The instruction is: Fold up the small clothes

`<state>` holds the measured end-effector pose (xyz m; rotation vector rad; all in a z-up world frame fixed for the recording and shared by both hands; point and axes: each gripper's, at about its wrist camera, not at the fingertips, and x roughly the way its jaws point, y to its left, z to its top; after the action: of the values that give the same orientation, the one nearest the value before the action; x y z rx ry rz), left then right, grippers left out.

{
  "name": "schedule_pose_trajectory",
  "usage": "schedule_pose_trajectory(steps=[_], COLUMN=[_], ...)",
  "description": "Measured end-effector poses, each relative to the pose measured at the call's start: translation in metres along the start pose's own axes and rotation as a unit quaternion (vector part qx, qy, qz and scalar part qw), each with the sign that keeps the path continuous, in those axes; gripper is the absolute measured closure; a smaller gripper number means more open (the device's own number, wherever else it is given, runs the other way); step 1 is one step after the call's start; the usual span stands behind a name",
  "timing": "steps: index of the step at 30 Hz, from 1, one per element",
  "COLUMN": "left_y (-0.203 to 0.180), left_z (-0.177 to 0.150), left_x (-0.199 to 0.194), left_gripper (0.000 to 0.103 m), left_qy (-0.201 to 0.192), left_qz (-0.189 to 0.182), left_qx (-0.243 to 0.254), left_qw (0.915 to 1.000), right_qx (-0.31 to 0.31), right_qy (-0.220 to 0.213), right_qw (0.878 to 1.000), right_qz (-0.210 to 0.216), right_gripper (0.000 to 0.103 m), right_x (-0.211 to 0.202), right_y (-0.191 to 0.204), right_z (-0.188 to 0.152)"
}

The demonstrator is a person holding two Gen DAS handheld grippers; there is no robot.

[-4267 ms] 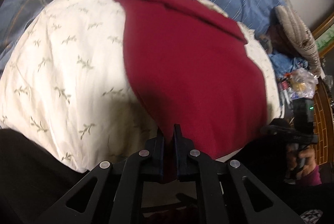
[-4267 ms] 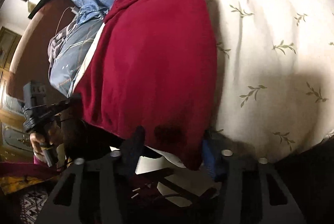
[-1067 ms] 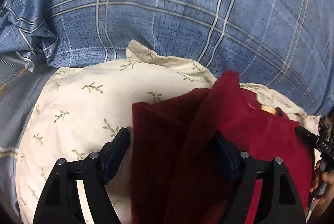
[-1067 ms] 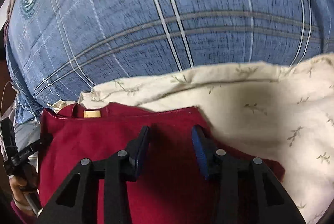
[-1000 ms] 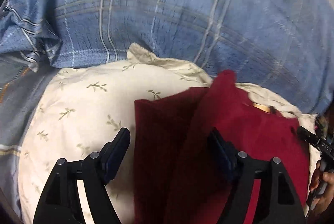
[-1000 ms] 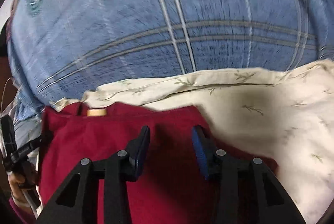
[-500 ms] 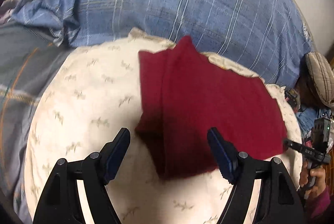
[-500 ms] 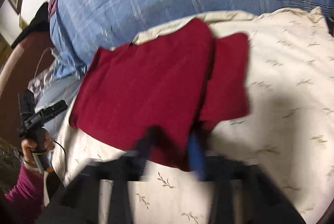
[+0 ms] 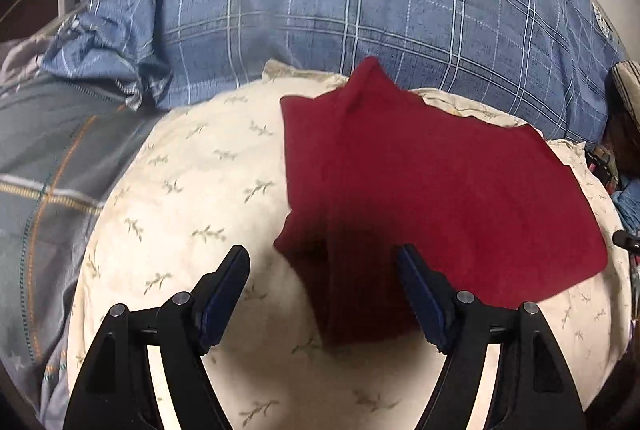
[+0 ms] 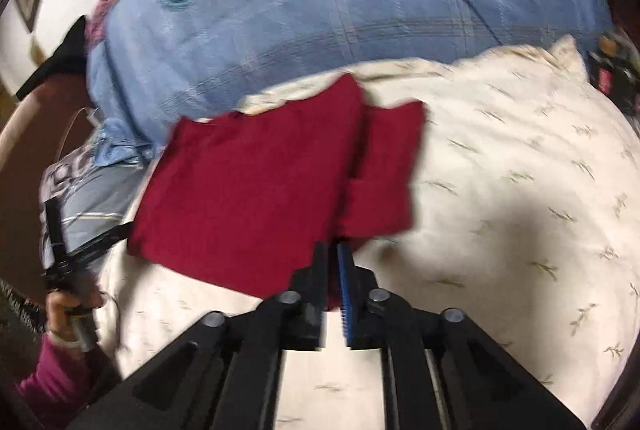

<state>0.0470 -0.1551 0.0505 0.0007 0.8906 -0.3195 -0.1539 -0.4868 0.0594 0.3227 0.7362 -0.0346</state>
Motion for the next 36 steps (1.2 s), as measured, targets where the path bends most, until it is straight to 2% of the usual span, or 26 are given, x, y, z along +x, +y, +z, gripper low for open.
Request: schedule_pose_trajectory(steps=[1,9,12,17,22,26,32,36], left_y=[-0.003,-0.007,0.002,0.022,0.035,0.037,0.039,0.041], left_z=[0.0,-0.007,-0.007,-0.004,0.001,0.003,0.003,0.002], left_x=[0.001,0.009,0.009,0.016,0.024,0.029,0.033,0.034], left_gripper=[0.028,0.027,0.027,0.027,0.025,0.025,0.025,0.024], left_qy=[-0.003,-0.019,-0.022,-0.012,0.0,0.005,0.006,0.009], left_qz=[0.001,0.018,0.017,0.013,-0.001,-0.007,-0.012,-0.017], left_qx=[0.0,0.029,0.025,-0.001,-0.022,-0.027,-0.033,-0.041], left_qw=[1.0,0.9992,0.9993,0.9998,0.9998,0.9996,0.9994,0.999], right_qx=[-0.016,-0.095,-0.152,-0.19,-0.207,-0.199,-0.147,-0.133], right_qy=[0.002,0.039,0.038,0.057,0.078,0.08,0.072,0.057], right_qw=[1.0,0.994,0.987,0.98,0.975,0.977,0.986,0.989], right_qz=[-0.003,0.04,0.039,0.027,0.008,0.017,0.042,0.035], right_gripper=[0.055,0.056,0.059,0.059,0.058,0.056,0.057,0.056], right_x=[0.005,0.07,0.096,0.134,0.166,0.169,0.181,0.204], right_y=[0.014,0.11,0.161,0.205,0.22,0.225,0.221,0.229], right_z=[0.003,0.009,0.01,0.005,0.002,0.008,0.045,0.068])
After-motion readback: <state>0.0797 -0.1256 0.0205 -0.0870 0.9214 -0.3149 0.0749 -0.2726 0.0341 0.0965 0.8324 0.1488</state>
